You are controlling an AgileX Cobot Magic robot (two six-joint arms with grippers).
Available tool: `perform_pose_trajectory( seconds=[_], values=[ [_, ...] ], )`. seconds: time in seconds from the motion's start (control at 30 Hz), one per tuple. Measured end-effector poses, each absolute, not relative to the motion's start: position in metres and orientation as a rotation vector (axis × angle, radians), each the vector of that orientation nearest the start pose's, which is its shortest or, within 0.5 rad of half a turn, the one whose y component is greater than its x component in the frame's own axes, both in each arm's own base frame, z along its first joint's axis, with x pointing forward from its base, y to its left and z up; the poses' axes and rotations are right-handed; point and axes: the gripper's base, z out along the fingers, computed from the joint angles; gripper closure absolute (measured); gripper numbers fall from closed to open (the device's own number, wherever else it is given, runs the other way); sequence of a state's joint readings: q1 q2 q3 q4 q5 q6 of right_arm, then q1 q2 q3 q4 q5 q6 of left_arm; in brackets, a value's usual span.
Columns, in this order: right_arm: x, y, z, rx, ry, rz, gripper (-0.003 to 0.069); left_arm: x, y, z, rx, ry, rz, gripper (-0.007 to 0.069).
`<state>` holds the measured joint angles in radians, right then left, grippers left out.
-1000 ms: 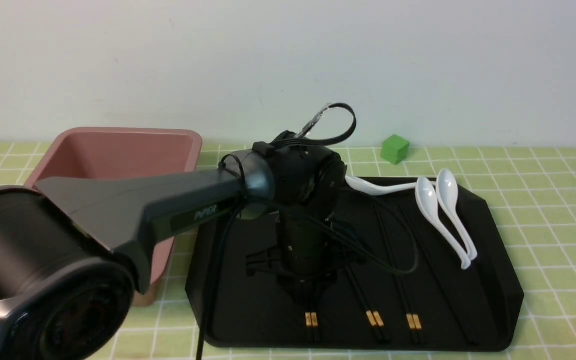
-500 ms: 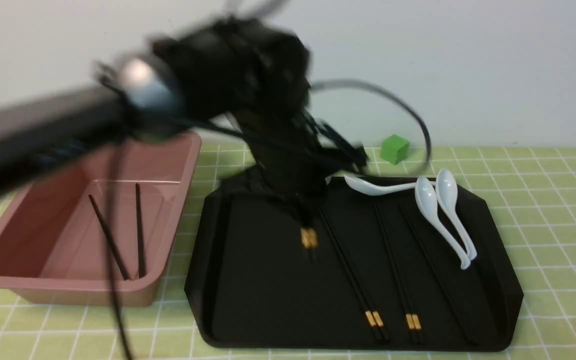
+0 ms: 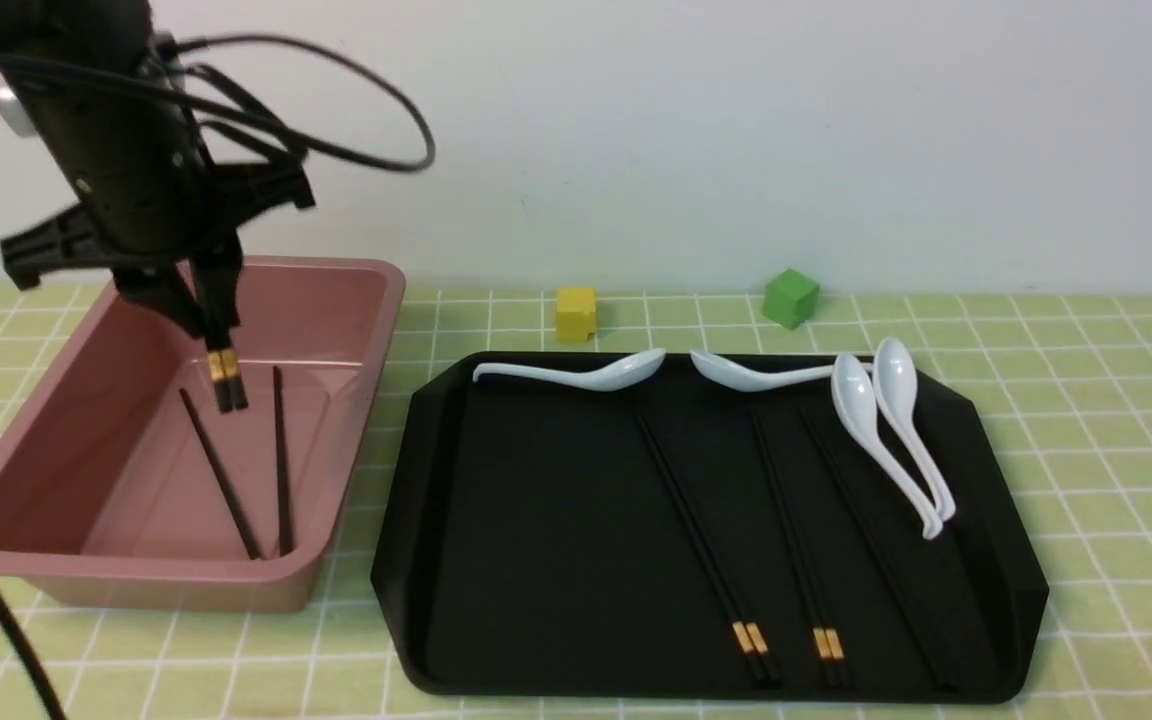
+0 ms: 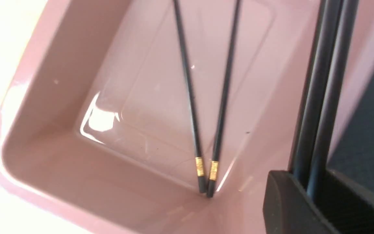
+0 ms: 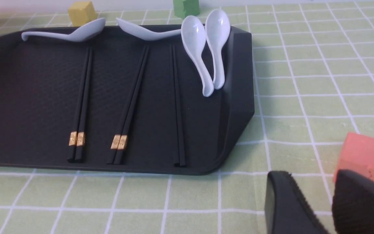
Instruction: On green tablecloth take chopsticks from black tray and put them in box.
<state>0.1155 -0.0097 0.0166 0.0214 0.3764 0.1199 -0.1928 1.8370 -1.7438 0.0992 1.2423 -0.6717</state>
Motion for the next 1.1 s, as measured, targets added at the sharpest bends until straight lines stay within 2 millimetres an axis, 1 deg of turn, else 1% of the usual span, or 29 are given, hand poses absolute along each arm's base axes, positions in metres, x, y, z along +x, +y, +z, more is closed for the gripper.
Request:
perform_pose_trajectory(
  seconds=[0.07,0.1,0.17,0.2,0.23,0.3,0.37,0.47,0.6,0.63,0.67,0.7,0.77,0.8,0.83,0.87,0.93,0.97,1.0,1.03,1.07,1.1],
  values=[
    [0.052,0.007,0.174,0.017,1.871,0.184,0.0419,0.396,-0.069,0.298,-0.649,2.781,-0.041,0.0511],
    [0.052,0.007,0.174,0.017,1.871,0.184,0.0419,0.399,-0.07,0.292,-0.651,2.793,-0.034,0.0511],
    [0.052,0.007,0.174,0.017,1.871,0.184,0.0419,0.408,-0.072,0.269,-0.659,2.842,-0.009,0.0511],
    [0.052,0.007,0.174,0.017,1.871,0.184,0.0419,0.409,-0.072,0.264,-0.661,2.854,-0.004,0.0511],
    [0.052,0.007,0.174,0.017,1.871,0.184,0.0419,0.413,-0.073,0.253,-0.666,2.878,0.006,0.0511],
    [0.052,0.007,0.174,0.017,1.871,0.184,0.0419,0.417,-0.075,0.238,-0.669,2.911,0.025,0.0511],
    [0.052,0.007,0.174,0.017,1.871,0.184,0.0419,0.421,-0.077,0.223,-0.666,2.942,0.04,0.0497],
    [0.052,0.007,0.174,0.017,1.871,0.184,0.0419,0.423,-0.08,0.211,-0.671,2.972,0.022,0.047],
    [0.052,0.007,0.174,0.017,1.871,0.184,0.0419,0.423,-0.082,0.211,-0.642,2.991,-0.022,0.0425],
    [0.052,0.007,0.174,0.017,1.871,0.184,0.0419,0.422,-0.083,0.214,-0.637,2.988,-0.034,0.0413],
    [0.052,0.007,0.174,0.017,1.871,0.184,0.0419,0.42,-0.084,0.222,-0.632,2.977,-0.064,0.0393],
    [0.052,0.007,0.174,0.017,1.871,0.184,0.0419,0.419,-0.084,0.225,-0.63,2.971,-0.068,0.0391],
    [0.052,0.007,0.174,0.017,1.871,0.184,0.0419,0.413,-0.082,0.249,-0.593,2.924,-0.098,0.0385],
    [0.052,0.007,0.174,0.017,1.871,0.184,0.0419,0.412,-0.082,0.251,-0.59,2.92,-0.101,0.0385],
    [0.052,0.007,0.174,0.017,1.871,0.184,0.0419,0.405,-0.081,0.273,-0.551,2.877,-0.125,0.0393],
    [0.052,0.007,0.174,0.017,1.871,0.184,0.0419,0.403,-0.08,0.278,-0.536,2.867,-0.13,0.0399],
    [0.052,0.007,0.174,0.017,1.871,0.184,0.0419,0.392,-0.078,0.306,-0.483,2.811,-0.157,0.0425],
    [0.052,0.007,0.174,0.017,1.871,0.184,0.0419,0.388,-0.077,0.315,-0.468,2.793,-0.166,0.0436],
    [0.052,0.007,0.174,0.017,1.871,0.184,0.0419,0.376,-0.075,0.338,-0.415,2.742,-0.184,0.0477],
    [0.052,0.007,0.174,0.017,1.871,0.184,0.0419,0.365,-0.073,0.355,-0.386,2.705,-0.197,0.0503],
    [0.052,0.007,0.174,0.017,1.871,0.184,0.0419,0.364,-0.073,0.357,-0.381,2.699,-0.199,0.0509],
    [0.052,0.007,0.174,0.017,1.871,0.184,0.0419,0.352,-0.07,0.374,-0.35,2.663,-0.208,0.0543]
  ],
)
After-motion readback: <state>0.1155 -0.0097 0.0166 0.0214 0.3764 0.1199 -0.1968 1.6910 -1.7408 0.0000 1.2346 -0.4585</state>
